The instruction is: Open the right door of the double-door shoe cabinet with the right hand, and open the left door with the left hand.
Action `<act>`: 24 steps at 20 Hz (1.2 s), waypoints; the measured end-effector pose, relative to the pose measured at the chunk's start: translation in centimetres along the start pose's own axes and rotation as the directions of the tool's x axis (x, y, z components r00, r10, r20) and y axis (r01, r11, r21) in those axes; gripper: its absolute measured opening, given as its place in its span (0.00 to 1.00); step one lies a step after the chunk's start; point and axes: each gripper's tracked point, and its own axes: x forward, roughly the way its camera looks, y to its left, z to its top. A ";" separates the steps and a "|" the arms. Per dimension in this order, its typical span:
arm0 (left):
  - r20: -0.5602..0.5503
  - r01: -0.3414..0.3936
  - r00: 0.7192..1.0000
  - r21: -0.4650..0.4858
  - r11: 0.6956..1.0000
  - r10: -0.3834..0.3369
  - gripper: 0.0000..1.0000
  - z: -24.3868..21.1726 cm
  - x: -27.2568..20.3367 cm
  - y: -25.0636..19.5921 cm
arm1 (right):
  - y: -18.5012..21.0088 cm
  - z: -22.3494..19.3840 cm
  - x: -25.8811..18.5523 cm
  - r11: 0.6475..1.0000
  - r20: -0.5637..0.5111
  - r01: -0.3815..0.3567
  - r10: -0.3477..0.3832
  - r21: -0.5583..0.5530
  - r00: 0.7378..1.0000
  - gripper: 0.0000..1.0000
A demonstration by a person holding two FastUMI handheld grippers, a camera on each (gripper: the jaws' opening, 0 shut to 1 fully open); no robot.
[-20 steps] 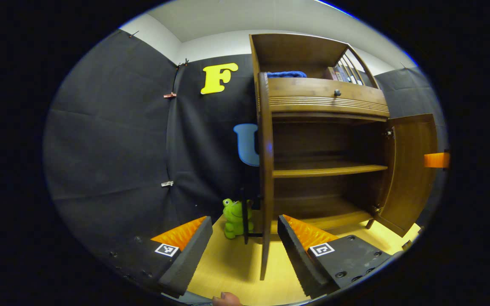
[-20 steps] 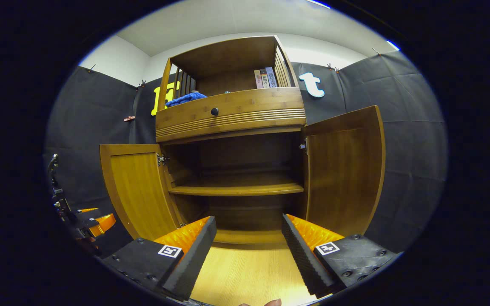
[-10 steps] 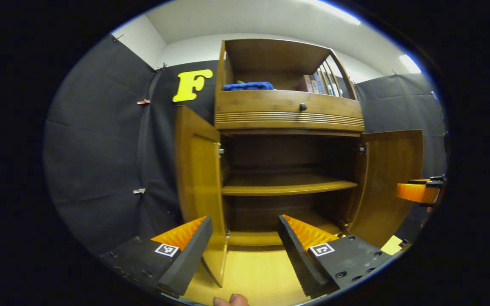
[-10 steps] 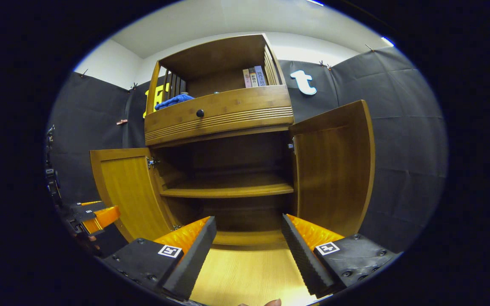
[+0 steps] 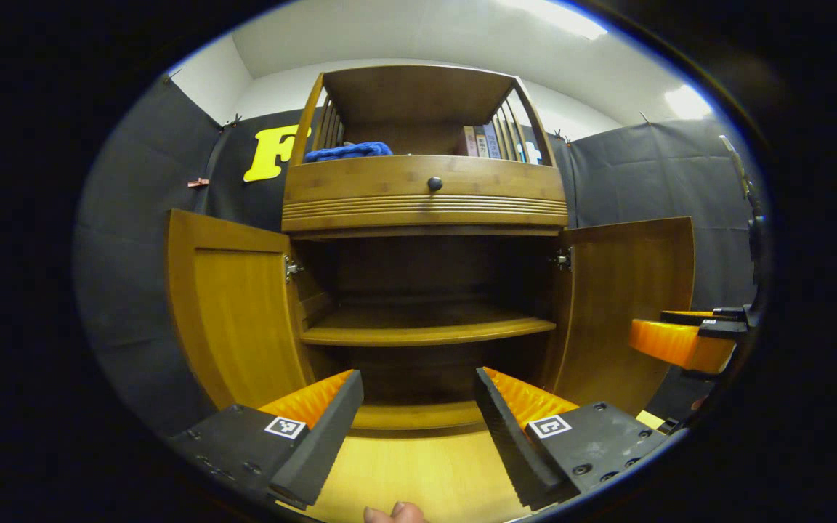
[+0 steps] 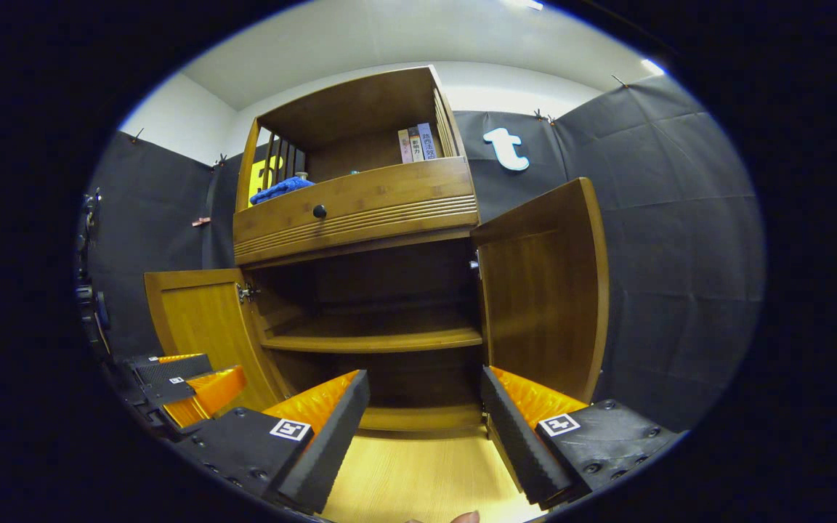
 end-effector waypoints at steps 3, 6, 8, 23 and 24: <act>0.022 -0.005 1.000 0.020 1.000 0.004 0.96 0.9 0.7 -1.8 | 0.1 0.1 0.2 1.000 0.009 -0.021 0.021 -0.020 1.000 1.00; 0.035 -0.012 0.999 0.011 1.000 0.011 0.94 1.3 1.1 -2.5 | -0.1 0.4 0.4 0.998 0.021 -0.029 0.031 -0.050 0.999 0.98; 0.045 -0.025 0.999 0.003 1.000 0.025 0.94 1.7 1.5 -2.3 | -0.5 0.5 0.5 0.998 0.027 -0.027 0.029 -0.056 0.999 1.00; 0.043 -0.051 0.998 0.011 0.999 0.050 0.94 1.6 2.3 -1.3 | -1.0 0.6 1.5 0.993 0.037 -0.018 0.023 -0.114 0.999 0.98; 0.043 -0.051 0.998 0.014 0.999 0.050 0.94 1.4 2.3 -1.3 | -1.1 0.4 1.4 0.993 0.033 -0.017 0.021 -0.116 0.999 0.98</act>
